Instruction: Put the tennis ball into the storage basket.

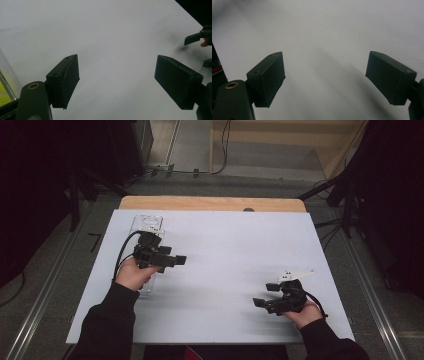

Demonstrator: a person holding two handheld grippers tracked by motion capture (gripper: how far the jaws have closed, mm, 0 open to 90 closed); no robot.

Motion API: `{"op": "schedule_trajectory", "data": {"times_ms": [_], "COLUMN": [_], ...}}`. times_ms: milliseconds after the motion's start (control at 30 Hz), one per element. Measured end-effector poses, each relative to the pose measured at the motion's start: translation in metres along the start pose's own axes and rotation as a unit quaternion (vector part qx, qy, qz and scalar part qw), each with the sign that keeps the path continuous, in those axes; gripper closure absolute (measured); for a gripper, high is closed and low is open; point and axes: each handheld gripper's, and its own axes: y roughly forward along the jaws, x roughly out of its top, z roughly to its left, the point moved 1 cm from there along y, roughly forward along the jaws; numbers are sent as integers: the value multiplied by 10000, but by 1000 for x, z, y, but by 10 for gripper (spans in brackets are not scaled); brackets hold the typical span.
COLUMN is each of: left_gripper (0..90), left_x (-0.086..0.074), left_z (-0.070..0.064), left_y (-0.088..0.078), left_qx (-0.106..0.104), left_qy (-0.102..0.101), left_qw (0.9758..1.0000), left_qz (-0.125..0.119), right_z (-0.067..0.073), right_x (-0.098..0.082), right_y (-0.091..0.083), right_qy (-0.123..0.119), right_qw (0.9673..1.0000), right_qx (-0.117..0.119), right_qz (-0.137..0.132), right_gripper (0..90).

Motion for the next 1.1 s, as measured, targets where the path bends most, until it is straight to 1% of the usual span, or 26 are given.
{"op": "schedule_trajectory", "data": {"times_ms": [133, 300, 467, 533, 567, 700, 867, 967, 1100], "left_gripper": [208, 208, 208, 208, 208, 208, 208, 208, 208], "left_x": [-5, -10, -16, -19, -20, -26, -34, -39, -44], "left_z": [-2, -5, -6, -7, -8, -10, -12, -14, -15], "left_y": [1, 1, 2, 2, 2, 3, 3, 3, 2], "left_qx": [-61, -90, -64, -127, -126, -120, -174, -164, -171], "left_qy": [-12, 31, 41, 32, 29, 135, 103, 164, 207], "left_qw": [10000, 10000, 9999, 9999, 9999, 9998, 9998, 9997, 9996], "left_qz": [-10, 18, 65, 48, 34, 38, 64, 108, 69], "right_z": [0, 0, 0, 0, 0, 0, 0, 0, 0], "right_x": [0, 0, 0, 0, 0, 0, 0, 0, 0], "right_y": [0, 0, 0, 0, 0, 0, 0, 0, 0], "right_qy": [-1, -1, 0, 0, 2, 0, 1, -4, -6], "right_qw": [10000, 10000, 10000, 10000, 10000, 10000, 10000, 10000, 10000], "right_qx": [1, -6, -5, -7, -7, -7, -12, -12, -11], "right_qz": [2, 8, 4, 7, 7, 3, 8, 1, 17], "right_gripper": [138, 138, 138, 138, 138, 138, 138, 138, 138]}}
